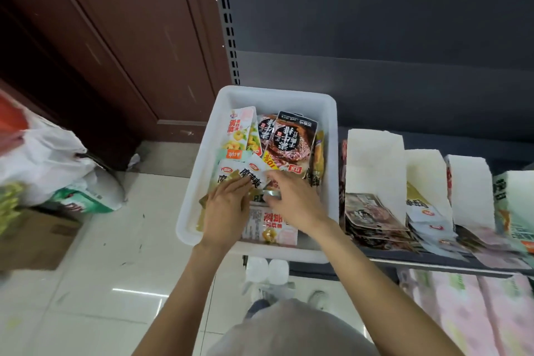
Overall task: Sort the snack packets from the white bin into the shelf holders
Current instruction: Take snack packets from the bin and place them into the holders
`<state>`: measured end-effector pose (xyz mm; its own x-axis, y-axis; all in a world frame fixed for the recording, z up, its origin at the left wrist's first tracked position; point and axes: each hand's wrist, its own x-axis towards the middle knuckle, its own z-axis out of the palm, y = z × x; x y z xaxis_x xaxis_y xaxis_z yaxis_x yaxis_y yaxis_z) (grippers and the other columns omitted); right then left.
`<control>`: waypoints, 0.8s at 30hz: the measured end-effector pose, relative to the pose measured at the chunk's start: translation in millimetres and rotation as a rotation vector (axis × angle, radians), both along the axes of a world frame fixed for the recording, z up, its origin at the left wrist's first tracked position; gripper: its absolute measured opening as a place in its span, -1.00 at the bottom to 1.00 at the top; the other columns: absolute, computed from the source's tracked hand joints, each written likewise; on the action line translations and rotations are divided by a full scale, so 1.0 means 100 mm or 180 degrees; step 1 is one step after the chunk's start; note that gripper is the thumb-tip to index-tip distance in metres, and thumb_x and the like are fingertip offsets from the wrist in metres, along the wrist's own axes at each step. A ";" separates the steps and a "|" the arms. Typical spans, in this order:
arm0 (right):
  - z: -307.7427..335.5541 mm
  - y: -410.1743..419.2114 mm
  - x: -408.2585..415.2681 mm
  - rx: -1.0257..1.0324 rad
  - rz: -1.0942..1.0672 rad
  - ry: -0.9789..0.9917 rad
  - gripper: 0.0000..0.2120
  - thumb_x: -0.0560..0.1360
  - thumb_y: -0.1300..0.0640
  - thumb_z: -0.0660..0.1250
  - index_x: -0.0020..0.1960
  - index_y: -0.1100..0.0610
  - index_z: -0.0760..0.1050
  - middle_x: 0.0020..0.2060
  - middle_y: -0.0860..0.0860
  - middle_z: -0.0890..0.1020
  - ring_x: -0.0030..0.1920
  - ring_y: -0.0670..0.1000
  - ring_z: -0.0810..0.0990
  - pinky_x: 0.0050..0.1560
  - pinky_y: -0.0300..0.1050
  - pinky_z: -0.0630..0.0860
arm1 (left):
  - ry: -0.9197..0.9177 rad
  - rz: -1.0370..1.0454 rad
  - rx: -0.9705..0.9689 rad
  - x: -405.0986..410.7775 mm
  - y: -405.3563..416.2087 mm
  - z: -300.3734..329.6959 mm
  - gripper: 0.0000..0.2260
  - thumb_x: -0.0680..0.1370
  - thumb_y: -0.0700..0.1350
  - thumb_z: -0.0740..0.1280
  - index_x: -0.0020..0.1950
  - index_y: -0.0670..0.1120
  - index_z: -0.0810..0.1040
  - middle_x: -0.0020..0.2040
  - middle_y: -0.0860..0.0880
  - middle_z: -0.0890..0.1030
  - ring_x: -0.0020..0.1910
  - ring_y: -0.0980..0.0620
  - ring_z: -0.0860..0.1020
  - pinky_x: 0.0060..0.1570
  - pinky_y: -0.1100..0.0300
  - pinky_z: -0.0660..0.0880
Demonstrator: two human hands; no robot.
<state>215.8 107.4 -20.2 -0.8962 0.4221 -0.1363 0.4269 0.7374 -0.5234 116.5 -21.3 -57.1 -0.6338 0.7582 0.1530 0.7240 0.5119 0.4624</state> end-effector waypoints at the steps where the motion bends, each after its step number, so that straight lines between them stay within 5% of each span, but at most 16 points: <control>1: 0.01 0.00 -0.02 -0.0137 -0.0176 0.0161 -0.52 0.55 0.05 0.31 0.43 0.04 0.30 0.30 0.00 0.49 0.20 0.01 0.52 0.22 -0.03 0.46 | -0.0016 0.0032 -0.0010 0.00 0.00 0.02 -0.75 0.46 -0.26 0.39 0.11 -0.07 0.65 0.15 0.01 0.63 0.22 -0.05 0.53 0.19 -0.13 0.46; 5: -0.02 0.04 -0.18 0.0126 -0.0275 0.0147 -0.53 0.54 0.05 0.31 0.41 0.08 0.31 0.29 0.01 0.47 0.22 0.01 0.49 0.16 -0.09 0.49 | 0.0004 0.0295 -0.0084 -0.06 0.00 0.03 -0.63 0.37 -0.32 0.45 0.13 -0.05 0.63 0.24 -0.11 0.55 0.21 -0.20 0.48 0.13 -0.13 0.49; 10: -0.03 0.14 -0.41 -0.0076 -0.0380 -0.0285 -0.48 0.52 -0.01 0.34 0.41 0.13 0.31 0.26 0.05 0.48 0.26 0.07 0.42 0.23 -0.04 0.37 | -0.0693 0.0414 -0.0365 -0.19 -0.02 0.22 -0.40 0.41 -0.11 0.48 0.41 -0.05 0.36 0.19 -0.10 0.56 0.10 -0.15 0.54 0.10 0.07 0.45; 13: 0.18 0.25 -0.32 -0.0864 -0.0464 0.0104 -0.68 0.50 0.04 0.38 0.22 0.11 0.49 0.06 -0.05 0.60 0.03 -0.05 0.54 -0.01 -0.14 0.42 | -0.1762 0.0192 -0.0147 -0.28 -0.03 0.51 -0.66 0.44 -0.12 0.46 0.17 0.07 0.49 0.00 0.03 0.62 -0.16 0.00 0.64 -0.22 0.25 0.57; 17: 0.52 0.44 0.06 -0.1660 -0.0666 0.0806 -0.97 0.52 0.12 0.37 -0.05 0.07 0.55 -0.21 -0.12 0.60 -0.29 -0.22 0.54 -0.27 -0.24 0.46 | -0.2505 -0.0458 0.0318 -0.36 0.05 0.76 -0.91 0.46 -0.14 0.44 -0.06 -0.07 0.62 -0.11 -0.01 0.69 -0.14 -0.01 0.66 -0.10 0.07 0.60; 20: 0.73 0.61 0.43 -0.2175 -0.1305 0.1304 -0.95 0.54 0.18 0.33 -0.06 0.14 0.56 -0.22 0.00 0.60 -0.29 -0.08 0.53 -0.35 -0.24 0.50 | -0.2701 -0.0824 0.0589 -0.27 0.25 0.89 -0.95 0.44 -0.18 0.44 -0.12 -0.12 0.65 -0.14 -0.05 0.69 -0.13 -0.01 0.66 -0.11 0.14 0.59; 24: 0.96 0.80 1.03 -0.1963 -0.1332 0.1548 -0.94 0.51 0.20 0.35 -0.08 0.17 0.59 -0.22 0.00 0.65 -0.23 -0.08 0.56 -0.32 -0.25 0.53 | -0.2615 -0.1304 0.0591 0.02 0.69 1.01 -0.91 0.42 -0.20 0.46 -0.10 -0.07 0.66 -0.18 0.08 0.69 -0.20 0.15 0.64 -0.21 0.35 0.52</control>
<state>319.0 187.6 76.2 -0.7028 0.7054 -0.0921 0.2254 0.0980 -0.9693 118.2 47.9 44.2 -0.2857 0.9547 -0.0833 0.2415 0.1558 0.9578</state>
